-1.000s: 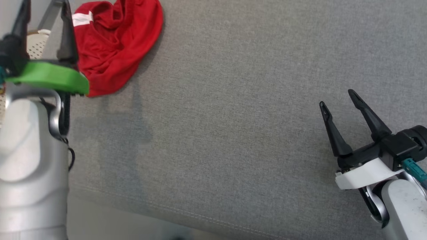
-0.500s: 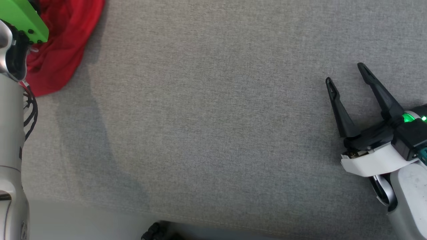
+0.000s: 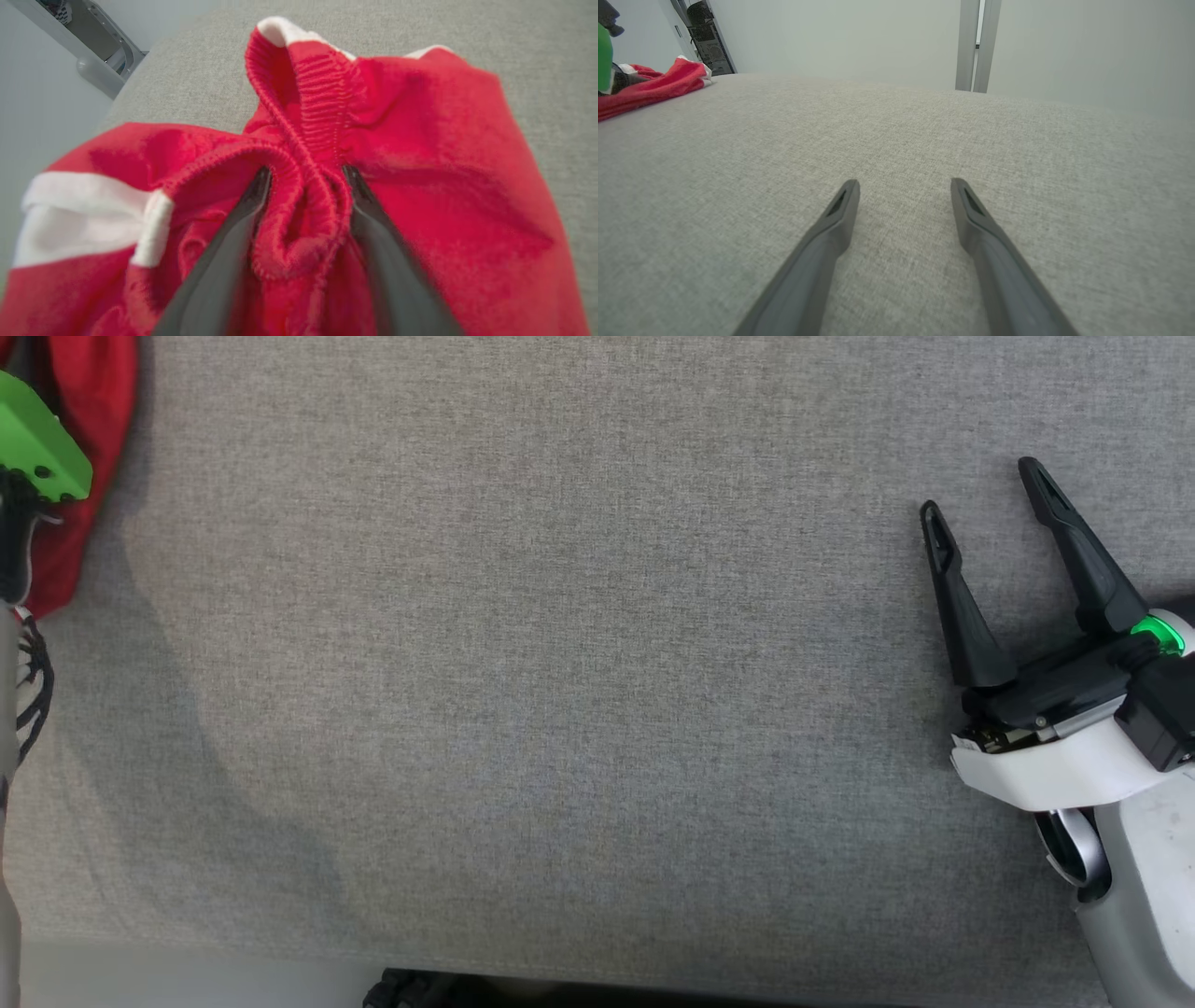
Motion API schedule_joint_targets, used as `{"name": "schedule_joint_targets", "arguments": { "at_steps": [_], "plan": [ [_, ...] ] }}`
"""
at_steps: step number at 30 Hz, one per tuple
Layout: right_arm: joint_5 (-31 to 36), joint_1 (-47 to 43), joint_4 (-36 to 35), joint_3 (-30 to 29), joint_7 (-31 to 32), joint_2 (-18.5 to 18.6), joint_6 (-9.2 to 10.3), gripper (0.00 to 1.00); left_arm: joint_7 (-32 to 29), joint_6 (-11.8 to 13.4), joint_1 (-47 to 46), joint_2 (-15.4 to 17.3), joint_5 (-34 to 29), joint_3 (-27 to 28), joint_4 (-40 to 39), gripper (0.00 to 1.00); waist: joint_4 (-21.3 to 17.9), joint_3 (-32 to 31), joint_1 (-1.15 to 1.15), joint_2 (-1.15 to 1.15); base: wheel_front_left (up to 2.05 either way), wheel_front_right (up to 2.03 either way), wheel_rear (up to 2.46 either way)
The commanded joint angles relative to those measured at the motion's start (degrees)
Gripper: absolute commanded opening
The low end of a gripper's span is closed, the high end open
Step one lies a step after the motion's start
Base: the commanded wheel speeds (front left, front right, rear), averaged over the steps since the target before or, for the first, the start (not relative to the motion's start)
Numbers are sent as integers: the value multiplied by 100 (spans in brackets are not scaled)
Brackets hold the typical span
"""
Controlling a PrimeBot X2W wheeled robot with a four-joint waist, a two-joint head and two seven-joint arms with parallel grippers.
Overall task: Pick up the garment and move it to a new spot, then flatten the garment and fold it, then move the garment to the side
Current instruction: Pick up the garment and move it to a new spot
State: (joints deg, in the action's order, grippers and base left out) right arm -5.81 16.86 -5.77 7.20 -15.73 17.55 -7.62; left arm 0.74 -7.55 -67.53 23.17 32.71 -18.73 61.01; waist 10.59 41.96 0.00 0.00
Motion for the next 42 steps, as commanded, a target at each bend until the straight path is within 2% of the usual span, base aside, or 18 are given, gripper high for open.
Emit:
{"name": "schedule_joint_targets", "arguments": {
  "at_steps": [1,5,9,15,24,30,34,38,42],
  "plan": [
    [78,-185,488,-55,106,61,25,100,193,16,30,36,-16,-140,-14,0,-5,-49,0,0,0,0,0],
    [43,-114,498,42,105,-53,23,100,954,15,-105,237,-33,-466,-208,0,-21,-297,0,0,0,0,0],
    [-30,-29,509,169,83,-239,17,100,1267,15,-167,467,9,-856,-482,0,-120,-675,0,0,0,0,0],
    [-125,-6,601,260,59,-594,18,100,1427,15,-175,840,-30,-1367,-1299,0,-402,-1326,0,0,0,0,0],
    [-244,-223,695,290,58,-1108,18,100,1353,14,33,1307,-132,-1948,-3088,0,-1171,-2137,0,0,0,0,0],
    [-288,-320,669,207,58,-1285,18,100,922,38,75,1294,-253,-2277,-4346,0,-1714,-2323,0,0,0,0,0],
    [-320,-320,643,147,58,-1377,18,100,600,62,272,1144,-214,-2539,-4934,0,-2049,-2323,0,0,0,0,0],
    [-366,-270,600,203,59,-1439,17,100,355,65,568,1084,-347,-2918,-5229,0,-2346,-2197,0,0,0,0,0],
    [-381,-293,578,138,58,-1459,17,100,370,55,1047,967,-511,-3400,-5127,0,-2479,-2010,0,0,0,0,0]
  ]
}}
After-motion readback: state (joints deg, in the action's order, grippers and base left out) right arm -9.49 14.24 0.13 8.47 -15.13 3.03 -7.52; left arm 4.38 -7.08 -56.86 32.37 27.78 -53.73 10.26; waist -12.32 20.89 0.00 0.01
